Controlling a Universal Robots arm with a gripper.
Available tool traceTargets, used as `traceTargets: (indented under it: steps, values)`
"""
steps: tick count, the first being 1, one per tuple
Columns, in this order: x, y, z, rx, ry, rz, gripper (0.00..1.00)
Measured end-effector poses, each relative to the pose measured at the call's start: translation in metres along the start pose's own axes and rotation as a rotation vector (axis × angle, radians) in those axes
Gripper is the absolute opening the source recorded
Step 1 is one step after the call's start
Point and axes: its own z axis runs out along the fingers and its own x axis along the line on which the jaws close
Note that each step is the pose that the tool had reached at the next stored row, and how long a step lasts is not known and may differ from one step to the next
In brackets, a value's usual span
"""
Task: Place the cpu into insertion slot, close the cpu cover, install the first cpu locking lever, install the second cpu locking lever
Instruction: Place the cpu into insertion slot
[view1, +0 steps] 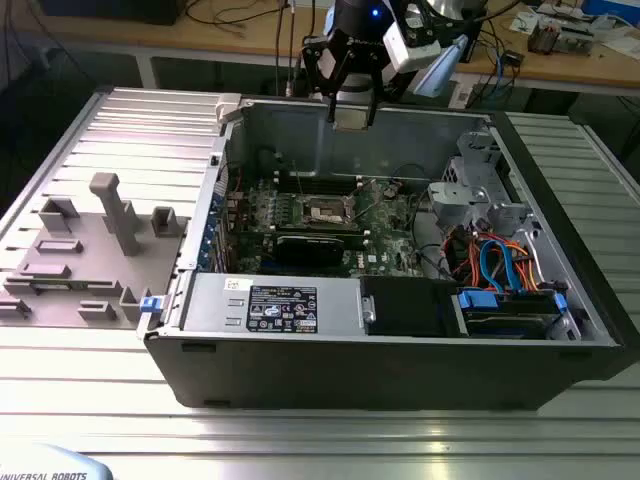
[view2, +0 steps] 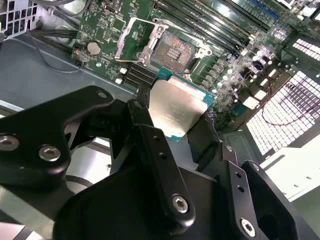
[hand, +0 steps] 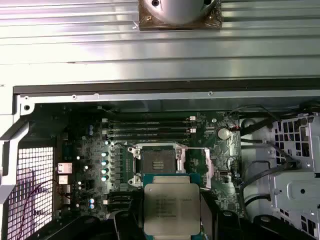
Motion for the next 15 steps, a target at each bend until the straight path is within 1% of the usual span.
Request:
traceTargets:
  steps: [3, 15]
  values:
    - [0.0, 0.0, 0.0, 0.0, -0.0001, 0.002, 0.54]
    - [0.001, -0.0001, 0.0004, -0.001, -0.0046, 0.051, 0.54]
